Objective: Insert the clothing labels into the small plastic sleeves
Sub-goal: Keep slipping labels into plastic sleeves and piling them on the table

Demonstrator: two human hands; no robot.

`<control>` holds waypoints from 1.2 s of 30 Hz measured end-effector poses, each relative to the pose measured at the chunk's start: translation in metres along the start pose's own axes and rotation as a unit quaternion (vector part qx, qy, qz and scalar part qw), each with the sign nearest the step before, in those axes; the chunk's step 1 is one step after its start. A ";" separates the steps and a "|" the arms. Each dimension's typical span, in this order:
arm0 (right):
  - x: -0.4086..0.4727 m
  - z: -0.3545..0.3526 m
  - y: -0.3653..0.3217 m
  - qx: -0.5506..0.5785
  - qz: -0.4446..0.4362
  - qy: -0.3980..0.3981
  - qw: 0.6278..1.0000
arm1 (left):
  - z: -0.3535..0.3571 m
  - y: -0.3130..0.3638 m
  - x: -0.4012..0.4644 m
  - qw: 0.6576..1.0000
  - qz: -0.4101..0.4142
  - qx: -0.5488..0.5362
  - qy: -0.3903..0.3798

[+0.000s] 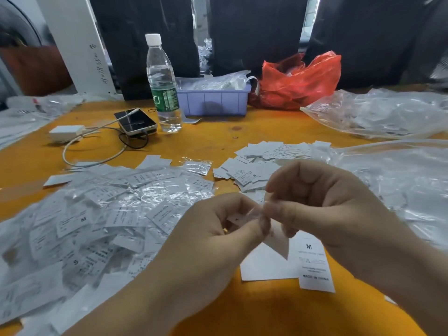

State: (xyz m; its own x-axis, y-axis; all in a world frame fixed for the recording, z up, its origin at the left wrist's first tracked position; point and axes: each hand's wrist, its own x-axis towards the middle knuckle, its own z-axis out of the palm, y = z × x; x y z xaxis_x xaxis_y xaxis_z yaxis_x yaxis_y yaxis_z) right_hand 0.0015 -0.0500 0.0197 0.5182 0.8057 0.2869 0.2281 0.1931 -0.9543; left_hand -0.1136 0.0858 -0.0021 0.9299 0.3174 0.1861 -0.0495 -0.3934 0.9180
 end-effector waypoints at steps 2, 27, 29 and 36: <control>0.000 0.000 0.001 -0.004 0.013 -0.001 1.000 | -0.002 0.001 0.000 1.000 -0.002 -0.004 0.003; 0.003 0.001 0.016 -0.056 0.103 -0.010 0.993 | -0.008 -0.006 0.003 0.999 0.014 0.000 0.052; 0.003 0.000 0.020 -0.016 0.120 -0.024 0.992 | -0.008 -0.007 0.004 0.998 0.013 0.010 0.066; 0.000 0.003 0.020 -0.043 0.111 -0.083 0.989 | -0.007 -0.010 0.005 0.999 0.016 -0.010 0.049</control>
State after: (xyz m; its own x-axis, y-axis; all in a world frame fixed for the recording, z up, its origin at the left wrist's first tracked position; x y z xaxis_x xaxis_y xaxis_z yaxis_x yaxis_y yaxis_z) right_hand 0.0032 -0.0445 -0.0002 0.4232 0.9048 0.0469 0.1977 -0.0417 -0.9794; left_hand -0.1111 0.0972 -0.0076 0.8873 0.3889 0.2479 -0.0862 -0.3883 0.9175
